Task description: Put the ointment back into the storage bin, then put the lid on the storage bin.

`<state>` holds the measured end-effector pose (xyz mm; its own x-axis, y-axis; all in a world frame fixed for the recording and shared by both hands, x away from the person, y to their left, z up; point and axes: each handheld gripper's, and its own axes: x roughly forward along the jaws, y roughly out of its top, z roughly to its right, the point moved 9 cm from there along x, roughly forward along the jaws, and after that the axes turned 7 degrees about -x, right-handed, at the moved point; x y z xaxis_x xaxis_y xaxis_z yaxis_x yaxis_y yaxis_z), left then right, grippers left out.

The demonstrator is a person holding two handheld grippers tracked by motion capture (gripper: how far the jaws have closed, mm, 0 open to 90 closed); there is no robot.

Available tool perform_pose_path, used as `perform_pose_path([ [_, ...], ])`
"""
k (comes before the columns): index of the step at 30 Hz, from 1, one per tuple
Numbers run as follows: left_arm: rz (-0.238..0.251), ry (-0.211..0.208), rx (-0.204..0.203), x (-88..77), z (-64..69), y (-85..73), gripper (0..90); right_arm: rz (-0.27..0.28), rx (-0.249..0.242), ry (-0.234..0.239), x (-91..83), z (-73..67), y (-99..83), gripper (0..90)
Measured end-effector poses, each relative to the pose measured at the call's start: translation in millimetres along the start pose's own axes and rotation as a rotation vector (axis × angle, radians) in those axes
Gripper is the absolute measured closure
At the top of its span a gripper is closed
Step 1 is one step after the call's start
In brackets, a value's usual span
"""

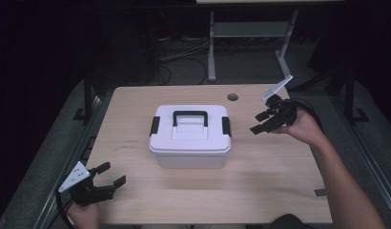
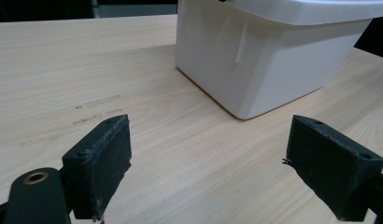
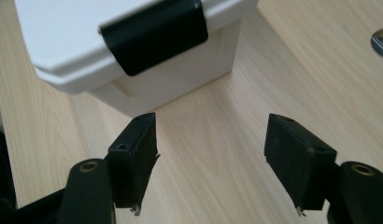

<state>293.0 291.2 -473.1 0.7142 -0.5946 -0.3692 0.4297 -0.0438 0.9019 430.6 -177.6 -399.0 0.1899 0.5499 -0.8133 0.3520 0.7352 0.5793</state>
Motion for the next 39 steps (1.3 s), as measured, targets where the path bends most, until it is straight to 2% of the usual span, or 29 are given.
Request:
perform_pose_path([
  [11,0.002,0.000,-0.008,-0.8,-1.6,-0.3,13.2,0.002,0.035,0.001,2.9,0.4,-16.6,33.8],
  [29,-0.002,-0.002,-0.001,1.1,-0.6,0.2,13.2,0.007,0.057,0.009,7.9,-1.1,-37.0,33.8],
  [39,0.001,-0.001,0.000,0.5,-1.3,0.3,13.2,-0.007,0.086,0.025,15.8,-4.1,-58.6,33.6],
])
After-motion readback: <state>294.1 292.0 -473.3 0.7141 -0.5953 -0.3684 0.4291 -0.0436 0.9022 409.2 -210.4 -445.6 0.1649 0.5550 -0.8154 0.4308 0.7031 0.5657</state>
